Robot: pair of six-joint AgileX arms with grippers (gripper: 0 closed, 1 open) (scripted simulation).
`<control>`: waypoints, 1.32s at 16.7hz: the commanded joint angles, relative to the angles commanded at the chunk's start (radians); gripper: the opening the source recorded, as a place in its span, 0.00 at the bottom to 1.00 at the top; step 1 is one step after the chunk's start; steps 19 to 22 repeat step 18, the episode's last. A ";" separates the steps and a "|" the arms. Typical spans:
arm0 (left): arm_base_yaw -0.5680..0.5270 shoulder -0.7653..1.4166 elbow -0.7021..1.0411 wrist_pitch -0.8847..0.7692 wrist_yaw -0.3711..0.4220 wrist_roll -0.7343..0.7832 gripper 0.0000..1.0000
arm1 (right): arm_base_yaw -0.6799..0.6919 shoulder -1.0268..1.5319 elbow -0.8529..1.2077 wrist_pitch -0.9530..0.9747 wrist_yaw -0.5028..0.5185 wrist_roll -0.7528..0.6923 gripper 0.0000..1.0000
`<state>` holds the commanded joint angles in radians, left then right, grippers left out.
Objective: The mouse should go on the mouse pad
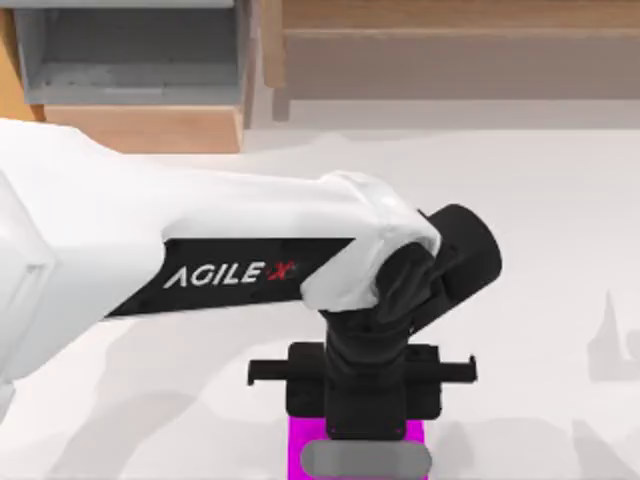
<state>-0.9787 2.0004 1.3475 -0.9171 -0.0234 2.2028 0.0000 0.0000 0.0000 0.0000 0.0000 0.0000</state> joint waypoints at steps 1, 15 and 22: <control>0.000 0.000 0.000 0.000 0.000 0.000 0.15 | 0.000 0.000 0.000 0.000 0.000 0.000 1.00; 0.000 0.000 0.000 0.000 0.000 0.000 1.00 | 0.000 0.000 0.000 0.000 0.000 0.000 1.00; 0.000 0.000 0.000 0.000 0.000 0.000 1.00 | 0.000 0.000 0.000 0.000 0.000 0.000 1.00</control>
